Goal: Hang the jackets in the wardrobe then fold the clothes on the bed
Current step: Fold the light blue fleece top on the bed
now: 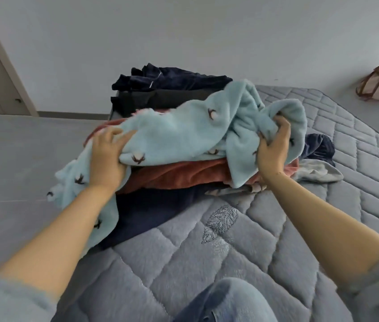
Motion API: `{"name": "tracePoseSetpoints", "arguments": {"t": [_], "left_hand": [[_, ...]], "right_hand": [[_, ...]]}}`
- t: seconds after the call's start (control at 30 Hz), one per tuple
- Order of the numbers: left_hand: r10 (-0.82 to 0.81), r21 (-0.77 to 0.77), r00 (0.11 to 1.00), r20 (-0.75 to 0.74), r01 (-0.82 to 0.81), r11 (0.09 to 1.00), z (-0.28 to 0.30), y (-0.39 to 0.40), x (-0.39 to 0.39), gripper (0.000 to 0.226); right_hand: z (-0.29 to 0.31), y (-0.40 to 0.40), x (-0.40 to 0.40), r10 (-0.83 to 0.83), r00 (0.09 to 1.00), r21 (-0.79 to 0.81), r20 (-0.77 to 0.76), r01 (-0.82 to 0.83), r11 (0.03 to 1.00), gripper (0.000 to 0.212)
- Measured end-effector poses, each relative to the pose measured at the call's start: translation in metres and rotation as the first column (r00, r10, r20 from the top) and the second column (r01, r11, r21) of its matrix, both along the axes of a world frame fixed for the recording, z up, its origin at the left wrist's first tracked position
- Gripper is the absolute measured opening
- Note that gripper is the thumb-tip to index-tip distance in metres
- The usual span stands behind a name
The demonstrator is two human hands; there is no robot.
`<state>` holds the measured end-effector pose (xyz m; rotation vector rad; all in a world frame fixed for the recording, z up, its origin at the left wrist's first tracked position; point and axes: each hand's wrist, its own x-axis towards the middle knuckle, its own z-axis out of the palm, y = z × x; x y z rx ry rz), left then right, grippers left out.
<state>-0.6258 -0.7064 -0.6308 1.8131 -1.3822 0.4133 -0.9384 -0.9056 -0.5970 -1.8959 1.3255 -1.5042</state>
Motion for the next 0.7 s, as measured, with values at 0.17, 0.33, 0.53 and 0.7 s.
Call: {"name": "tracePoseSetpoints", "arguments": {"t": [0.17, 0.33, 0.53, 0.7], "left_hand": [[-0.106, 0.794, 0.994, -0.01, 0.072, 0.603, -0.055, 0.036, -0.014, 0.088], [-0.043, 0.698, 0.999, 0.03, 0.01, 0.716, -0.066, 0.057, -0.047, 0.075], [0.014, 0.645, 0.998, 0.053, -0.045, 0.763, -0.051, 0.068, -0.073, 0.043], [0.017, 0.589, 0.992, -0.126, 0.061, 0.806, -0.038, 0.086, -0.093, 0.021]], "right_hand": [[-0.042, 0.026, -0.063, -0.01, 0.961, 0.261, -0.277, 0.085, 0.962, 0.032], [-0.053, 0.064, -0.128, 0.091, 0.935, 0.335, -0.342, 0.031, 0.942, 0.009], [-0.019, 0.085, -0.221, -0.217, 0.823, -0.01, -0.526, 0.249, 0.968, 0.027], [-0.045, 0.113, -0.281, 0.021, 0.441, 0.291, -0.897, 0.553, 0.781, 0.041]]}}
